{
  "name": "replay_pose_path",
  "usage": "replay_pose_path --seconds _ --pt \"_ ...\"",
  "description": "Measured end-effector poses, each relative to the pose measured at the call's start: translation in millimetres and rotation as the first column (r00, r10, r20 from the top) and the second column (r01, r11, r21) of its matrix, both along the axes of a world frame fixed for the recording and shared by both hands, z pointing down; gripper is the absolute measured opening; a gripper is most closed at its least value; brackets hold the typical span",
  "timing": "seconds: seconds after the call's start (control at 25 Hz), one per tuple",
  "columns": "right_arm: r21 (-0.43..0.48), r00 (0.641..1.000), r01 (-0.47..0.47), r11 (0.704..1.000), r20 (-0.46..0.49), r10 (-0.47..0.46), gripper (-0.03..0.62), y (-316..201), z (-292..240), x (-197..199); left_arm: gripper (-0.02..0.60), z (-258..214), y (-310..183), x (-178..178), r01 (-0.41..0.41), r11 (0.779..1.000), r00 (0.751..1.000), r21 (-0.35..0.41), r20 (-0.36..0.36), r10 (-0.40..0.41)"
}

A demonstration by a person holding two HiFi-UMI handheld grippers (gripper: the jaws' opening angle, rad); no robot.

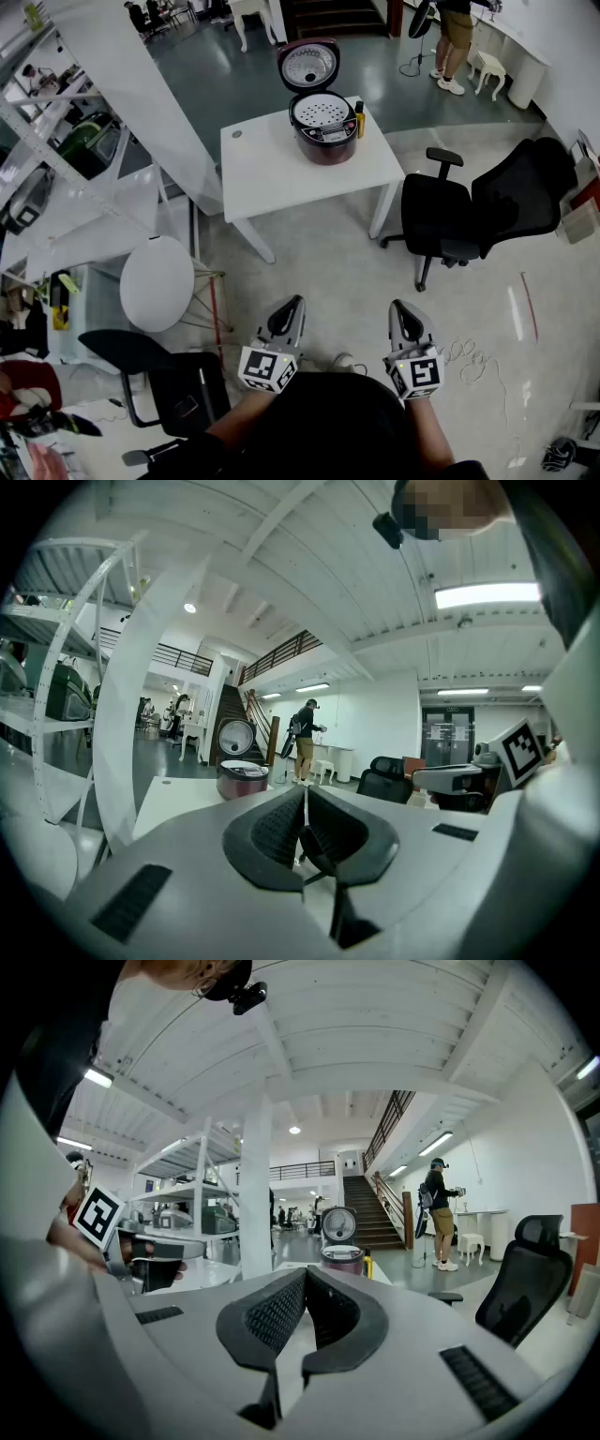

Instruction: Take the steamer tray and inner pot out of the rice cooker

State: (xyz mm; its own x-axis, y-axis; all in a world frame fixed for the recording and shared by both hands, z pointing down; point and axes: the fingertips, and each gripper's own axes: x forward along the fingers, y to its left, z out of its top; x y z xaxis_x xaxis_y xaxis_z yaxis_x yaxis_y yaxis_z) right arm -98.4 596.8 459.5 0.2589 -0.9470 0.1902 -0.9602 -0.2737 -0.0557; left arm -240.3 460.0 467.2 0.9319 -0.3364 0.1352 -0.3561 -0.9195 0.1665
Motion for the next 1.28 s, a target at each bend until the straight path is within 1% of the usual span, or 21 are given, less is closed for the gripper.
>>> replay_pose_path --seconds 0.16,0.28,0.36,0.44,0.8,0.88,1.0,1.08,1.12,1.16,1.2,1.24,1.28 --pt "0.009 1.0 -0.014 1.0 -0.011 0.014 0.0 -3 -7 0 0.011 -5 -3 2 -0.006 1.0 1.0 0.014 -0.014 0.007" --pt "0.019 0.999 -0.031 0.999 -0.01 0.032 0.0 -1 -9 4 0.011 -5 -1 3 -0.011 1.0 1.0 0.008 -0.021 0.011" --pt "0.039 0.999 -0.028 0.999 -0.017 0.029 0.0 -1 -11 7 0.011 -3 0 5 -0.019 1.0 1.0 0.006 -0.024 0.02" --pt "0.041 1.0 -0.024 0.999 -0.018 0.024 0.0 0 -12 7 0.011 -3 0 5 -0.022 1.0 0.999 0.01 -0.027 0.022" --pt "0.028 0.999 -0.029 0.999 0.02 0.029 0.002 2 -6 11 0.011 -7 -3 5 -0.002 1.0 0.999 0.006 -0.04 0.002" --pt "0.042 0.999 -0.04 0.998 0.02 0.039 0.002 4 -9 14 0.011 -6 -5 4 0.003 1.0 0.999 0.005 -0.039 -0.003" --pt "0.079 1.0 -0.024 0.997 0.013 0.023 0.003 3 -17 13 0.011 -6 -8 1 0.013 1.0 0.999 0.002 -0.037 -0.012" --pt "0.085 1.0 -0.019 0.996 0.007 0.018 0.01 3 -21 13 0.012 -6 -11 -2 0.026 1.0 0.999 0.009 -0.031 -0.026" --pt "0.081 1.0 -0.019 0.997 0.003 0.018 0.049 3 -22 14 0.012 -5 -12 -4 0.036 0.999 0.999 0.014 -0.027 -0.035" --pt "0.074 1.0 -0.018 0.997 0.002 0.018 0.126 3 -21 17 0.012 -5 -14 -5 0.046 0.999 0.999 0.018 -0.024 -0.046" --pt "0.066 1.0 -0.016 0.998 0.002 0.016 0.166 3 -20 19 0.021 -5 -17 -5 0.056 0.998 0.998 0.017 -0.024 -0.056" --pt "0.059 1.0 -0.013 0.998 0.005 0.012 0.196 2 -18 21 0.08 -4 -20 -6 0.067 0.998 0.997 0.009 -0.025 -0.067" --pt "0.055 1.0 -0.008 0.998 0.011 0.007 0.22 2 -17 23 0.174 -2 -24 -7 0.083 0.997 0.996 -0.006 -0.024 -0.083"
